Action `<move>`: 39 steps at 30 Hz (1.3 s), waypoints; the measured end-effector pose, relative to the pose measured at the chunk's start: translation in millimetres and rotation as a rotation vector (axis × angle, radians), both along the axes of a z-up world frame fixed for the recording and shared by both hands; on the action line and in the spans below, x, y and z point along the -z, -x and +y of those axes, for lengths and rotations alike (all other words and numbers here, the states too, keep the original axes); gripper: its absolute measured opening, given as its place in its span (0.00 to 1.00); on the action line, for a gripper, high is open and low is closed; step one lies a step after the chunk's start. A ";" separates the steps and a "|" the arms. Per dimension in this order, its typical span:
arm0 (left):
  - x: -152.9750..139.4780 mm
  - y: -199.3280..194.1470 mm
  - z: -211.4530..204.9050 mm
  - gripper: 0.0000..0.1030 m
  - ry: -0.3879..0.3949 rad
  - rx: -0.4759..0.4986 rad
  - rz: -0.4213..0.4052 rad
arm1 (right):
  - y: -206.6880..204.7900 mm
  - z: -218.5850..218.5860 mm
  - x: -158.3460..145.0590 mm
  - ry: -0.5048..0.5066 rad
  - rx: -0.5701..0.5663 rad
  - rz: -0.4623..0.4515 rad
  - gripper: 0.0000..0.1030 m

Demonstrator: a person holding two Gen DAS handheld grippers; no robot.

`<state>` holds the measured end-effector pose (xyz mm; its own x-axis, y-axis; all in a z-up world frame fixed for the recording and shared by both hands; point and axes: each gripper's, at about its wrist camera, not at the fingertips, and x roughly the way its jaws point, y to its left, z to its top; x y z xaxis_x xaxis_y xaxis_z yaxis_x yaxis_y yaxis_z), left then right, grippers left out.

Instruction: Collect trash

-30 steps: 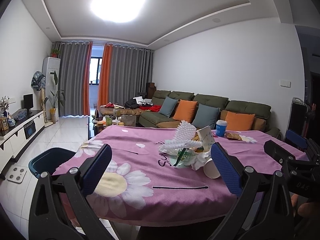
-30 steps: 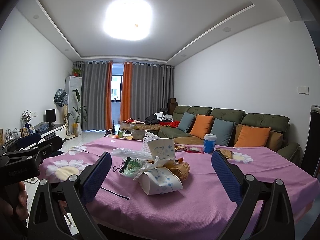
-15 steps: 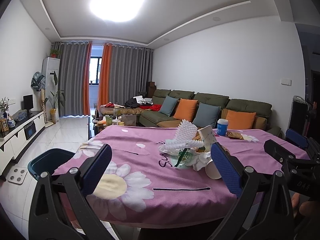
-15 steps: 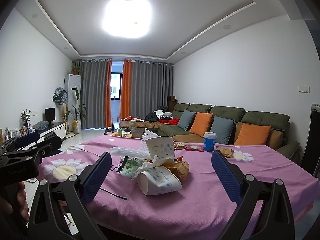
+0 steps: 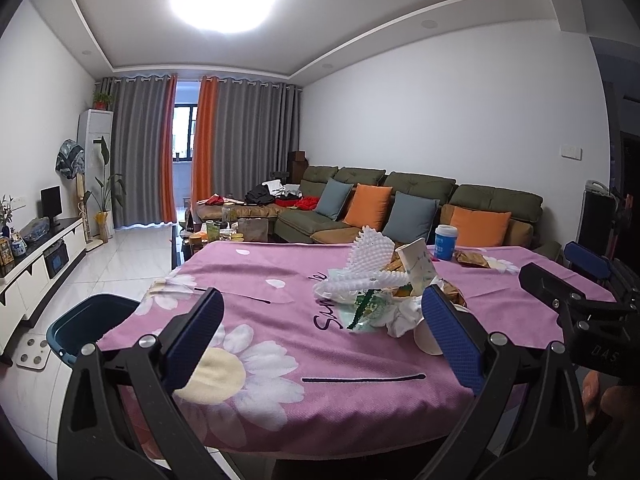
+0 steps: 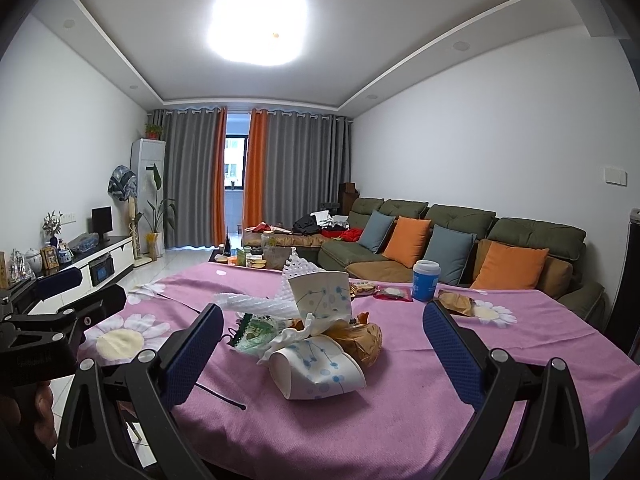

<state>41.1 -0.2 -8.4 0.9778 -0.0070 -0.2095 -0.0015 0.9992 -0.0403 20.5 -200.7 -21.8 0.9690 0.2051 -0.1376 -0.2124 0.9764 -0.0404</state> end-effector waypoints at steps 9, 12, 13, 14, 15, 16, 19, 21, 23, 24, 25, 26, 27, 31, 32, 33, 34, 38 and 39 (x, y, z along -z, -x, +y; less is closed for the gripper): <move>-2.9 -30.2 -0.9 0.95 -0.013 0.006 0.013 | -30.4 1.3 -3.4 0.016 -0.006 0.052 0.94; -1.5 -44.2 -2.1 0.95 -0.024 0.014 0.024 | -44.2 4.0 -4.4 0.026 -0.015 0.071 0.94; -0.7 -49.0 -2.5 0.95 -0.027 0.017 0.029 | -46.3 4.2 -4.0 0.029 -0.018 0.077 0.94; 0.3 -53.4 -3.1 0.95 -0.032 0.017 0.033 | -53.6 5.4 -5.2 0.032 -0.024 0.091 0.94; 1.4 -59.7 -4.0 0.95 -0.041 0.018 0.039 | -57.9 5.9 -6.4 0.031 -0.030 0.099 0.94; 2.7 -65.3 -4.6 0.95 -0.049 0.019 0.042 | -63.9 6.5 -7.9 0.030 -0.035 0.108 0.94; 7.8 -83.2 -8.5 0.95 -0.081 0.024 0.062 | -79.6 8.7 -12.7 0.039 -0.043 0.132 0.94; 12.9 -95.7 -12.6 0.95 -0.111 0.025 0.086 | -89.7 10.5 -15.5 0.049 -0.048 0.142 0.94; 18.3 -108.6 -16.7 0.95 -0.131 0.040 0.111 | -98.6 11.9 -17.1 0.054 -0.049 0.153 0.94; 20.5 -113.3 -19.0 0.95 -0.145 0.044 0.124 | -101.6 12.3 -16.5 0.054 -0.052 0.157 0.94; 23.0 -118.6 -21.4 0.95 -0.160 0.054 0.137 | -106.1 13.1 -16.6 0.054 -0.053 0.166 0.94; 25.5 -123.4 -23.2 0.95 -0.175 0.059 0.148 | -108.9 13.2 -16.3 0.054 -0.053 0.170 0.94; 28.2 -129.0 -26.4 0.95 -0.196 0.067 0.162 | -113.1 13.5 -16.0 0.053 -0.055 0.177 0.94; 31.8 -141.2 -40.9 0.95 -0.286 0.095 0.151 | -120.8 12.4 -15.8 0.051 -0.055 0.196 0.94; 32.6 -144.4 -44.1 0.95 -0.309 0.098 0.149 | -122.1 12.1 -15.3 0.050 -0.055 0.201 0.94; 33.6 -148.5 -47.2 0.95 -0.334 0.097 0.150 | -123.5 11.8 -14.9 0.048 -0.056 0.204 0.94; 35.2 -151.7 -49.5 0.95 -0.353 0.104 0.153 | -124.6 11.2 -14.6 0.046 -0.057 0.206 0.94; 43.8 -164.5 -57.9 0.94 -0.422 0.130 0.173 | -132.8 11.5 -13.3 0.046 -0.066 0.223 0.94; 44.7 -166.8 -59.1 0.91 -0.442 0.133 0.172 | -134.8 11.9 -12.4 0.047 -0.068 0.226 0.94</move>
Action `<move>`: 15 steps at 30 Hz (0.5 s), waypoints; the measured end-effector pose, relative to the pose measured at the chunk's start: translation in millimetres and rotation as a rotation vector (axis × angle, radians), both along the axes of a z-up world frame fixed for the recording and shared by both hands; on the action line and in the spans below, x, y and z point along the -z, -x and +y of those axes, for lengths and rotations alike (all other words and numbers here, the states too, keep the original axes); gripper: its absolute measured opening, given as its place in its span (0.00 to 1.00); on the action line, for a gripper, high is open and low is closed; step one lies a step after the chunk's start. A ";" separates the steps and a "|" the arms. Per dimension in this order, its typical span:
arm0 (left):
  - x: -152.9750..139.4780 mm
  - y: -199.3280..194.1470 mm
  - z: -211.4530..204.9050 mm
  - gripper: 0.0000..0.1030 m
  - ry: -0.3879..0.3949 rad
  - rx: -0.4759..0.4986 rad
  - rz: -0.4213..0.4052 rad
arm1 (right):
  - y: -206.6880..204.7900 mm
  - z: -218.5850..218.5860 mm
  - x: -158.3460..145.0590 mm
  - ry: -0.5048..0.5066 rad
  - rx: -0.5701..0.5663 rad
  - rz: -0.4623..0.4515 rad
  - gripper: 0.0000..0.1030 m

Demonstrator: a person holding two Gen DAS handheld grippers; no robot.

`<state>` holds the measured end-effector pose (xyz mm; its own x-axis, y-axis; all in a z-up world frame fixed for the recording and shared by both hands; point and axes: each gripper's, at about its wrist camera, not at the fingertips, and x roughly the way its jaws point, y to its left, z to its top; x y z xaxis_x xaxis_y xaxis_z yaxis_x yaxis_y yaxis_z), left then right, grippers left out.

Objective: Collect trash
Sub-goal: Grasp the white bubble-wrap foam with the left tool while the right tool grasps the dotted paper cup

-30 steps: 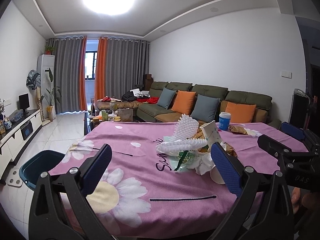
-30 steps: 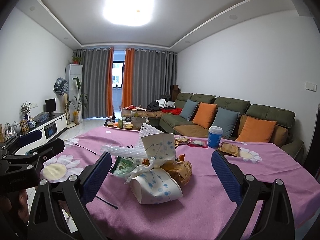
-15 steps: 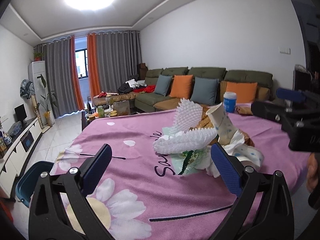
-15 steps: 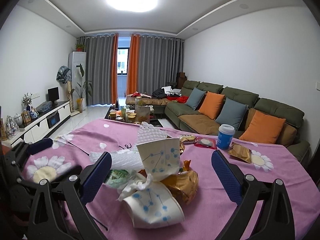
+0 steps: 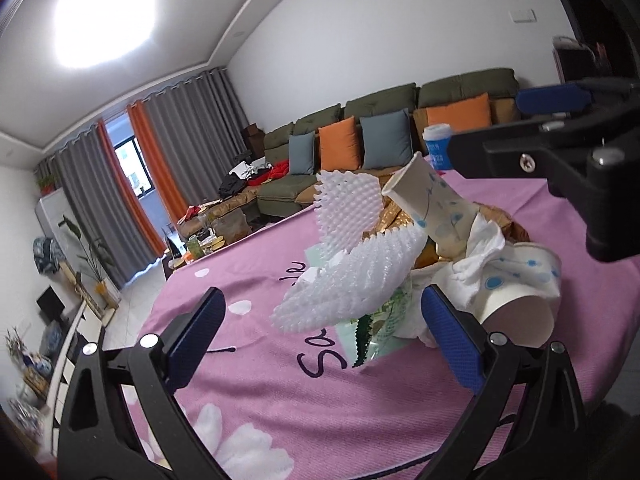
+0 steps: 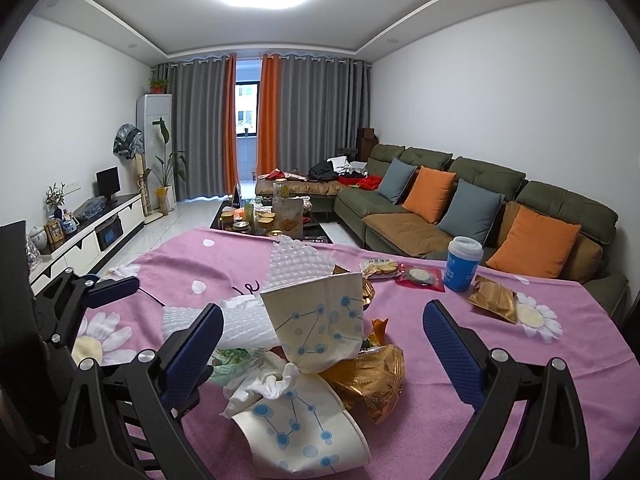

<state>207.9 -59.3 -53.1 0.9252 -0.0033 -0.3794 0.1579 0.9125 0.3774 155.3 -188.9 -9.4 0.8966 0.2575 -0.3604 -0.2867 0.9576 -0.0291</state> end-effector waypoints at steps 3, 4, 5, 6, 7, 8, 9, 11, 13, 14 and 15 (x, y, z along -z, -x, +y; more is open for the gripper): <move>2.1 -7.6 -3.8 0.84 -0.028 0.014 -0.006 | -9.1 0.1 3.0 -0.010 -0.008 0.034 0.94; 2.5 -9.7 -4.1 0.81 -0.033 0.016 -0.010 | -12.4 0.0 4.0 -0.016 -0.013 0.049 0.94; 3.5 -11.9 -4.0 0.78 -0.037 0.015 -0.011 | -16.1 1.0 4.6 -0.013 -0.014 0.060 0.94; 5.0 -15.3 -3.5 0.73 -0.040 0.016 -0.004 | -18.6 2.3 4.8 -0.005 -0.015 0.064 0.94; 6.3 -18.1 -3.3 0.69 -0.040 0.017 0.003 | -23.3 4.4 4.5 0.005 -0.020 0.074 0.93; 6.6 -20.2 -2.3 0.61 -0.040 0.018 0.010 | -28.3 6.4 3.6 0.009 -0.025 0.086 0.90; 7.9 -23.7 -1.9 0.56 -0.036 0.022 0.021 | -33.1 9.5 3.0 0.016 -0.029 0.094 0.90; 9.2 -26.0 -1.0 0.52 -0.033 0.028 0.028 | -40.6 18.2 3.8 0.044 -0.044 0.107 0.83; 10.7 -28.6 -1.5 0.47 -0.038 0.036 0.032 | -48.3 26.3 6.5 0.071 -0.053 0.130 0.77; 10.8 -29.4 -1.9 0.42 -0.041 0.040 0.036 | -53.3 31.3 7.9 0.082 -0.059 0.148 0.73; 11.4 -31.4 -2.6 0.38 -0.045 0.044 0.041 | -55.6 34.0 9.1 0.089 -0.060 0.154 0.71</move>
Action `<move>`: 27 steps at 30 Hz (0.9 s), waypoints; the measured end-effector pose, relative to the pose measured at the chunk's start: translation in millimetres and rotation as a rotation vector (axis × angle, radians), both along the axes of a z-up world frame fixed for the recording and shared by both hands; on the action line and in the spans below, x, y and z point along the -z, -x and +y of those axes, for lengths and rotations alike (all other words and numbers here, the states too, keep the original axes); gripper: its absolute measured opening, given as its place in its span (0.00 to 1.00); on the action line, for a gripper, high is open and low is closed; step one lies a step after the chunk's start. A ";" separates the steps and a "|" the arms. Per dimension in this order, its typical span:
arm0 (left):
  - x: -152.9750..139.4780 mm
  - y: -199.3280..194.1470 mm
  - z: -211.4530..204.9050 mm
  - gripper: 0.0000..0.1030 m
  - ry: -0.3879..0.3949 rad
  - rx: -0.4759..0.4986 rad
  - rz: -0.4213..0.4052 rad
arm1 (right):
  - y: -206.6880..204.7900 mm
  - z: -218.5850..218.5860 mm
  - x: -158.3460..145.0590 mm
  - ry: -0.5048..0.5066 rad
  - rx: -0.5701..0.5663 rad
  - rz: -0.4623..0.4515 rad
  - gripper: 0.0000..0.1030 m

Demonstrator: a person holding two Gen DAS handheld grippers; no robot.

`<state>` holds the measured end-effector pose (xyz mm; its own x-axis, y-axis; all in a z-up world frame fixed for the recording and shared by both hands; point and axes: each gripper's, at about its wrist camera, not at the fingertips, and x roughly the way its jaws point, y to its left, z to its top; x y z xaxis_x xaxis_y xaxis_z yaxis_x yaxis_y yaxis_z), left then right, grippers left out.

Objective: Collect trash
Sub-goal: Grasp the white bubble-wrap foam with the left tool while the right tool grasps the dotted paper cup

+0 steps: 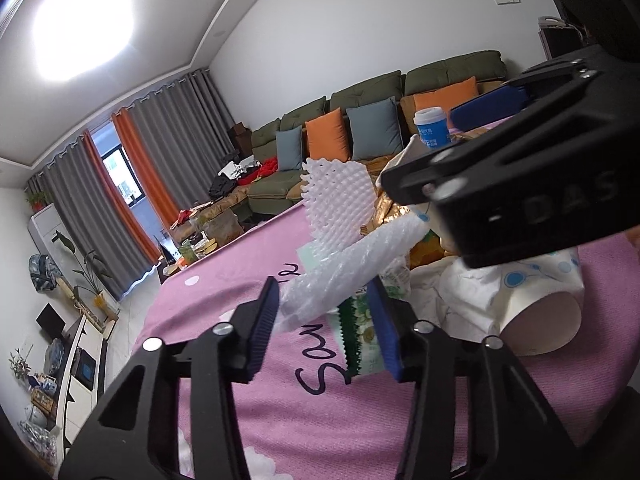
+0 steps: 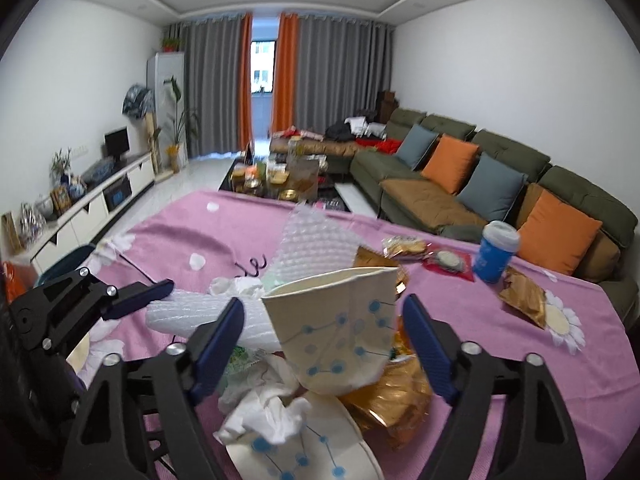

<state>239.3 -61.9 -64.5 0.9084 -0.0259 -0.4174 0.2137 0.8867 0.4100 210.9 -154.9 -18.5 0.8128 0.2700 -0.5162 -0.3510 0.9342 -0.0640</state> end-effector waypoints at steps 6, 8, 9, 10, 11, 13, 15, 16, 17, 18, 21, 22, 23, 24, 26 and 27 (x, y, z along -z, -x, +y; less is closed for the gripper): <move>1.1 1.9 1.6 0.14 0.004 0.026 0.024 | -11.3 16.6 8.0 0.073 0.028 0.028 0.53; 1.1 4.0 2.4 0.14 0.006 0.034 0.024 | -12.5 19.7 11.2 0.097 0.048 0.031 0.35; 1.0 4.6 2.8 0.13 0.009 0.036 0.023 | -13.6 19.0 12.6 0.103 0.053 0.036 0.33; 0.4 7.5 3.6 0.13 0.011 0.041 0.024 | -14.4 18.4 14.3 0.104 0.057 0.045 0.32; 0.7 7.2 4.0 0.13 0.012 0.042 0.023 | -14.2 17.7 15.2 0.098 0.061 0.049 0.30; 0.3 7.2 6.0 0.13 0.019 0.040 0.020 | -12.0 16.4 14.7 0.097 0.064 0.036 0.27; -1.0 7.5 9.5 0.12 0.033 0.037 0.016 | -11.0 15.8 13.9 0.094 0.061 0.036 0.23; -3.9 8.6 12.6 0.12 0.042 0.033 0.011 | -9.4 15.3 12.7 0.096 0.062 0.027 0.22; -6.2 9.2 16.2 0.12 0.051 0.028 0.005 | -7.4 14.5 10.6 0.096 0.060 0.016 0.19; -8.8 9.8 19.4 0.12 0.062 0.023 -0.001 | -5.9 14.2 8.8 0.093 0.058 0.008 0.17; -16.1 12.5 25.8 0.12 0.092 0.006 -0.018 | -0.7 14.7 1.6 0.094 0.051 -0.022 0.14; -17.9 13.1 27.8 0.12 0.098 0.003 -0.022 | 0.3 15.0 -0.5 0.094 0.050 -0.030 0.14; -21.3 14.8 30.3 0.12 0.111 -0.003 -0.033 | 1.4 14.7 -2.0 0.095 0.049 -0.037 0.14; -24.7 16.7 33.6 0.12 0.126 -0.008 -0.039 | 3.6 15.2 -5.1 0.096 0.046 -0.049 0.14; -30.1 20.8 37.5 0.12 0.150 -0.021 -0.053 | 8.3 17.4 -11.4 0.094 0.038 -0.074 0.13; -34.1 23.3 42.2 0.12 0.166 -0.031 -0.062 | 11.5 19.3 -15.9 0.095 0.032 -0.091 0.13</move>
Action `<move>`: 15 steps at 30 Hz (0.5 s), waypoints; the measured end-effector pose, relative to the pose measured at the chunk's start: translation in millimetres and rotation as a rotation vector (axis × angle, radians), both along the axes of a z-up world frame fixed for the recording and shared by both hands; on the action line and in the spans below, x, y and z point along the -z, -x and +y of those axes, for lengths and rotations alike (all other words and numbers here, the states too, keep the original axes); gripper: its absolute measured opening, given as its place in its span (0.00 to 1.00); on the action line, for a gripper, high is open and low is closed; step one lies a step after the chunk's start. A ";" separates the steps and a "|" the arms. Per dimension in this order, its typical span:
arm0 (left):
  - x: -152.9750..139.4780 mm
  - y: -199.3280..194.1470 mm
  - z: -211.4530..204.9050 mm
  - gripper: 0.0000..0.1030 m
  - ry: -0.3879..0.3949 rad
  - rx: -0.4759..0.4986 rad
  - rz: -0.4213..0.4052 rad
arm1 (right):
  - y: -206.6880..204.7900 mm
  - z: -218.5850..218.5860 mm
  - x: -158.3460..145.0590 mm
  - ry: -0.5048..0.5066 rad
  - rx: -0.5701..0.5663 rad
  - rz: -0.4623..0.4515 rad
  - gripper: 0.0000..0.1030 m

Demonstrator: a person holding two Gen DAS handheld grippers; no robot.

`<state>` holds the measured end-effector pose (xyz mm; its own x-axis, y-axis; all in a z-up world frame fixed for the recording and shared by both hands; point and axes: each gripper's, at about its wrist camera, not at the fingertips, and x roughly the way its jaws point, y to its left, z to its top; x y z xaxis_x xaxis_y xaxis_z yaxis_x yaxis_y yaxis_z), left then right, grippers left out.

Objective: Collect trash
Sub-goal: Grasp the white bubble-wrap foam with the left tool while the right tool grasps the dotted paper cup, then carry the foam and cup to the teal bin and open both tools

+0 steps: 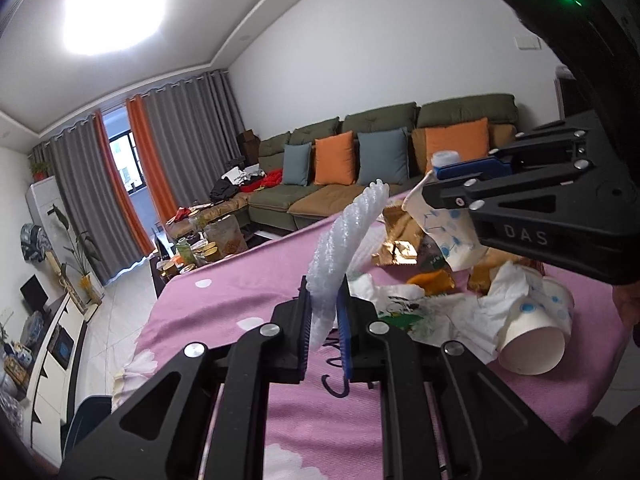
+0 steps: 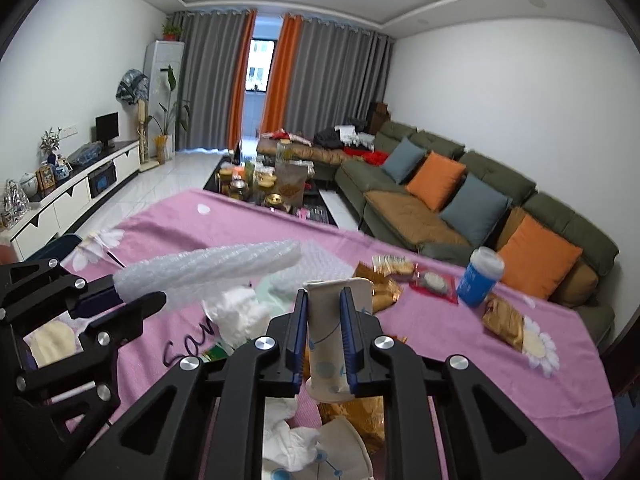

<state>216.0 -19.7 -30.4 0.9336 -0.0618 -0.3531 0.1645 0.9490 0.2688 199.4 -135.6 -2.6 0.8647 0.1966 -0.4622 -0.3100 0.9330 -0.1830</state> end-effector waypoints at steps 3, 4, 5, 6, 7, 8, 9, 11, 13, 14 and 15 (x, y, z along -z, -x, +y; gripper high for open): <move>-8.0 5.1 13.6 0.12 0.027 -0.029 -0.018 | 6.7 6.7 -11.7 -0.003 -0.024 -0.035 0.13; -10.1 6.9 18.0 0.12 0.035 -0.038 -0.020 | 8.8 10.4 -15.7 -0.004 -0.037 -0.045 0.13; -12.6 8.5 21.9 0.12 0.043 -0.049 -0.024 | 10.5 13.6 -17.9 -0.002 -0.048 -0.051 0.13; -15.4 11.8 28.2 0.12 0.051 -0.067 -0.034 | 12.3 17.8 -20.9 -0.001 -0.061 -0.060 0.13; -17.4 14.1 32.9 0.12 0.054 -0.080 -0.039 | 14.6 22.9 -23.9 -0.003 -0.077 -0.068 0.13; -19.4 16.2 37.9 0.12 0.057 -0.095 -0.044 | 16.2 29.3 -27.2 -0.008 -0.100 -0.071 0.13; -21.5 19.9 45.5 0.12 0.061 -0.118 -0.053 | 18.0 33.4 -29.2 -0.012 -0.114 -0.075 0.13; -23.0 27.7 56.0 0.12 0.067 -0.152 -0.058 | 21.0 47.1 -34.7 -0.022 -0.158 -0.084 0.13; -27.7 37.0 65.7 0.12 0.070 -0.200 -0.070 | 21.7 61.1 -39.2 -0.035 -0.201 -0.086 0.13; -29.2 40.7 72.4 0.12 0.069 -0.223 -0.073 | 22.0 66.7 -40.6 -0.042 -0.219 -0.084 0.13; -31.1 46.0 81.9 0.12 0.069 -0.254 -0.081 | 22.2 78.2 -42.3 -0.048 -0.253 -0.085 0.13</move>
<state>170.0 62.3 0.6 0.9474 0.1563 -0.2793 -0.1004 0.9737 0.2045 177.2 -57.4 39.8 0.8205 0.4315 -0.3750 -0.5198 0.8361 -0.1754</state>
